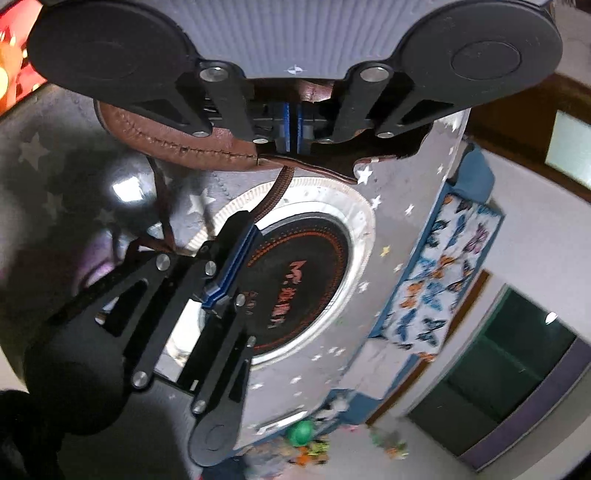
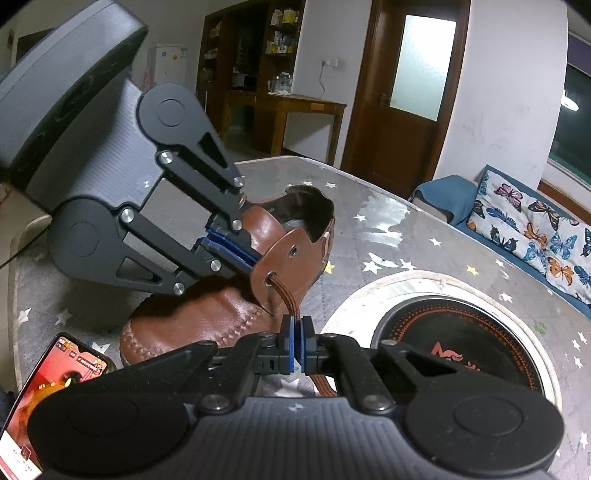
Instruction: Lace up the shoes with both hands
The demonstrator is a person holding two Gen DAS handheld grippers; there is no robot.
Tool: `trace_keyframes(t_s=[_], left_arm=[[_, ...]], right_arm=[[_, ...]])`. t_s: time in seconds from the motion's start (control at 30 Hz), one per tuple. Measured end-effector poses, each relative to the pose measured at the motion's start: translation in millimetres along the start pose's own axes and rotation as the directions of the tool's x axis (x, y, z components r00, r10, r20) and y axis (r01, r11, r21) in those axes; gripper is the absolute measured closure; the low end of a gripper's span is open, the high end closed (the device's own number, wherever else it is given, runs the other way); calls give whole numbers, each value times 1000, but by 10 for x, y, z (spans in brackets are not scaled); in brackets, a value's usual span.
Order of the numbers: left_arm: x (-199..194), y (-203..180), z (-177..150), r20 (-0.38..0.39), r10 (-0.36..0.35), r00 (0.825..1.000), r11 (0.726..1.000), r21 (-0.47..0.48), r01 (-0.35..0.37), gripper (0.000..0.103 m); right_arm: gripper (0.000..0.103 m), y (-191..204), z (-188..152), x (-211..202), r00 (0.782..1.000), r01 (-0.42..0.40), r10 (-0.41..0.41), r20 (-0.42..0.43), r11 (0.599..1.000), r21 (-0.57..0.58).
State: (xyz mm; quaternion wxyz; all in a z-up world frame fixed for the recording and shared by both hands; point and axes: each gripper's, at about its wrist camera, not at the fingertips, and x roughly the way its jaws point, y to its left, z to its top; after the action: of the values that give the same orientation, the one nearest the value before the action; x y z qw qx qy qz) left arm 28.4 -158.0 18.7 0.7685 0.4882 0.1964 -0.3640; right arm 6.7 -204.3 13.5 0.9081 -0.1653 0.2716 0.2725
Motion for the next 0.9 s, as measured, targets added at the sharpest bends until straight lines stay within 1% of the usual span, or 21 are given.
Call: trace_keyframes(t_s=[0.03,0.13,0.2,0.23,0.27,0.3,0.33,0.37,0.4,0.47,0.53,0.63,0.67,0.7,0.8,0.9], left_arm=[[-12,-25,5,-2,23,1000,1000,-19,-23,99],[-51,-151,15,-7,106,994,993,-52,-106,99],[-71,-227,24,-19,160,987,983,-83,-161,99],[-86,-252,37,-29,195,980,975,-100,-197,99],[-102,-277,51,-41,234,971,965,-115,-238,100],[-126,-301,61,-47,284,958,950,-119,-287,100],[-155,-325,69,-51,338,940,933,-116,-341,100],[-200,-329,68,-50,373,926,918,-128,-376,100],[-252,-322,63,-46,399,916,904,-147,-401,100],[-372,-275,43,-47,425,904,882,-202,-425,100],[-486,-227,19,-52,465,884,853,-242,-463,100],[-661,-117,-19,-61,508,859,805,-320,-499,100],[-715,-78,-33,-66,528,847,786,-341,-516,100],[-770,-37,-48,-73,554,830,761,-360,-540,100],[-917,73,-104,-103,630,770,685,-395,-613,100],[-1073,191,-201,-136,693,708,608,-417,-675,100]], right_arm=[[98,6,4,-4,1000,5,-5,2,1000,2],[87,38,29,-55,1000,10,-11,26,1000,22],[73,109,43,-83,999,17,-17,46,1000,11],[70,149,48,-90,998,20,-20,55,1000,3],[69,186,51,-82,998,20,-20,58,1000,-5],[69,221,55,-70,998,20,-20,60,1000,-11],[69,242,57,-46,998,21,-20,59,1000,-10],[69,257,57,-16,998,25,-25,58,1000,-6],[69,263,57,14,998,28,-29,57,1000,2],[69,249,62,69,998,27,-29,58,999,30],[69,233,71,127,998,21,-25,61,998,59],[63,241,92,194,997,24,-31,75,996,89],[61,245,98,215,996,24,-32,80,995,101],[61,248,103,231,996,21,-31,84,993,112],[61,268,118,277,994,27,-42,96,989,145],[61,262,130,288,990,73,-92,103,981,178]])
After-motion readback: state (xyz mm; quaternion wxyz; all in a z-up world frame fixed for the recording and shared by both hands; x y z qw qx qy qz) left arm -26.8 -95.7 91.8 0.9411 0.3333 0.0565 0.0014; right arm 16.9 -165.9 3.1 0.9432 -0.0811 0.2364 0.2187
